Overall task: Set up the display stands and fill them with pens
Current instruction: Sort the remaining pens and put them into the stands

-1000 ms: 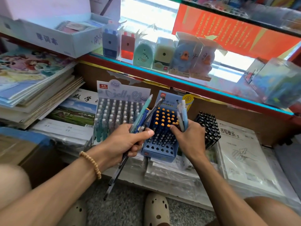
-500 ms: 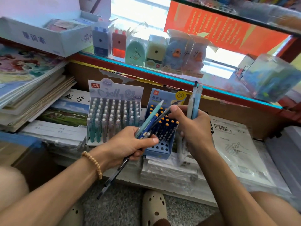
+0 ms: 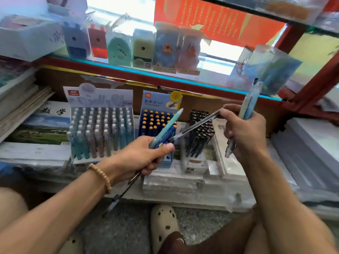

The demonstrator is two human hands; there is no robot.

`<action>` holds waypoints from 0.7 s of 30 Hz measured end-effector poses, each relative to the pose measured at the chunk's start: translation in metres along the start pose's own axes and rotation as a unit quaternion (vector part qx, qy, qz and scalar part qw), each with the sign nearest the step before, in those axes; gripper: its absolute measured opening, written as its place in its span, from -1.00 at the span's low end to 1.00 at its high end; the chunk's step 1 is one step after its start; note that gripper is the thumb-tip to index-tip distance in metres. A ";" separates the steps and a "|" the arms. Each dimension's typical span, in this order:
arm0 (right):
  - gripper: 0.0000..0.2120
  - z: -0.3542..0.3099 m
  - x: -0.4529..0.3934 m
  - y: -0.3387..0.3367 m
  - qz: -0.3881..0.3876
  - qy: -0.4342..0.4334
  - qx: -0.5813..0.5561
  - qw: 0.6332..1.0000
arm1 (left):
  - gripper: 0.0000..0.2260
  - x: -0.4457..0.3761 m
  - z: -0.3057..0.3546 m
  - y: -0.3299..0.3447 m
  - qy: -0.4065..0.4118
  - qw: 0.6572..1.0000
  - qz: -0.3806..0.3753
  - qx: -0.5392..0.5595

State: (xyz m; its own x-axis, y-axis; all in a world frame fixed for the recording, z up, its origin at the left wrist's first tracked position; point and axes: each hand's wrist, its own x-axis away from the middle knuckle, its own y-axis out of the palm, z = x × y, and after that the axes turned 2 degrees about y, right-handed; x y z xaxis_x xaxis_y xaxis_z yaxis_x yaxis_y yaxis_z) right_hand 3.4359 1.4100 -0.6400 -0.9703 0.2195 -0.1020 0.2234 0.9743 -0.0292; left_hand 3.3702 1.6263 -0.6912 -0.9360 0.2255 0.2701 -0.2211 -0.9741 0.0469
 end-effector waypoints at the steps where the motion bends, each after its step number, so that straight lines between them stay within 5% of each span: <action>1: -0.93 0.002 -0.002 -0.009 0.014 -0.008 0.015 1.000 | -0.72 -0.001 0.000 0.002 -0.005 1.000 0.004 0.008; 10: -0.79 0.026 -0.009 -0.050 0.089 -0.095 0.198 0.971 | -0.76 -0.018 0.000 0.018 -0.034 0.992 0.023 0.119; 21: -0.94 0.053 -0.018 -0.044 0.073 -0.129 0.333 0.931 | -0.75 -0.025 0.000 0.033 -0.044 0.989 0.011 0.144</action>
State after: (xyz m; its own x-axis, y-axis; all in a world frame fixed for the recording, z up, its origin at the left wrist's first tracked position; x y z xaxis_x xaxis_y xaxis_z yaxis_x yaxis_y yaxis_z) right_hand 3.4487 1.3603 -0.6892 -0.8897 0.2433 -0.3863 0.4425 0.6679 -0.5984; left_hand 3.3859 1.5889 -0.6965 -0.9094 0.2148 0.3561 -0.1025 -0.9457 0.3086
